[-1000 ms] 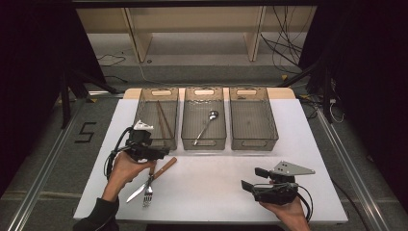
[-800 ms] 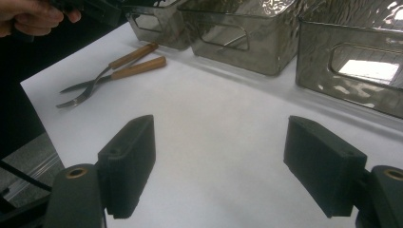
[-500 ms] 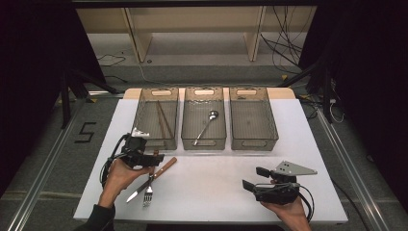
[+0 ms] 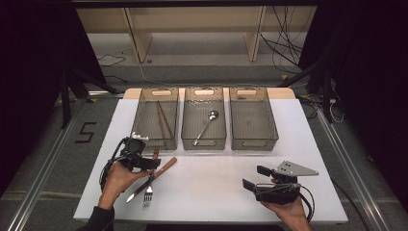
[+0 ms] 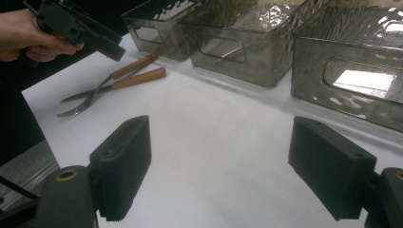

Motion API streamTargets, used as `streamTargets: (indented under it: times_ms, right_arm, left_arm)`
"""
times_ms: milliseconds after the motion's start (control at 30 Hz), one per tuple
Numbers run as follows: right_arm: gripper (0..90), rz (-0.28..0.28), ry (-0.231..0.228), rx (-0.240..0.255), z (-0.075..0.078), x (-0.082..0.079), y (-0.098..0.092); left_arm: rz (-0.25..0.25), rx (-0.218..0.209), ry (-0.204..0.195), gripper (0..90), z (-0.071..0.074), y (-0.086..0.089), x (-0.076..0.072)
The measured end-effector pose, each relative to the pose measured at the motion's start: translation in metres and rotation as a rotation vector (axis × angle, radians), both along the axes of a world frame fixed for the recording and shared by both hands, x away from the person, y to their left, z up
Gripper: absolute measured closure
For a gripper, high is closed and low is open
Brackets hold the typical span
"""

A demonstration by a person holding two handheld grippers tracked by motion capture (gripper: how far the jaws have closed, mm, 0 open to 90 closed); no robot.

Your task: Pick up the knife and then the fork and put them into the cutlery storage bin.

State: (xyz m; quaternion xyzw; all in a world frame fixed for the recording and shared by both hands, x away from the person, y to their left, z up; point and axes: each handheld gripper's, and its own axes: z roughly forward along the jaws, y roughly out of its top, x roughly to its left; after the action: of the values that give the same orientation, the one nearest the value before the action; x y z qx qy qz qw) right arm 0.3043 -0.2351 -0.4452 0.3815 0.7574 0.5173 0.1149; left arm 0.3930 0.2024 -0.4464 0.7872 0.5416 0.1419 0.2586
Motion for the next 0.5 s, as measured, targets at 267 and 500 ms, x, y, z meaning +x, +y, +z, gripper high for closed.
streamTargets:
  times_ms: [267, 500]
  right_arm:
    - [22.5, -0.005, 0.003, 0.001, -0.0005, 0.0006, -0.0016]
    - [22.5, -0.003, 0.006, -0.003, -0.0004, -0.0004, 0.0004]
  left_arm:
    - [0.003, 0.006, 0.039, 21.0, -0.0047, -0.0018, -0.0005]
    - [0.016, 0.007, 0.044, 24.7, -0.0048, 0.0007, -0.0020]
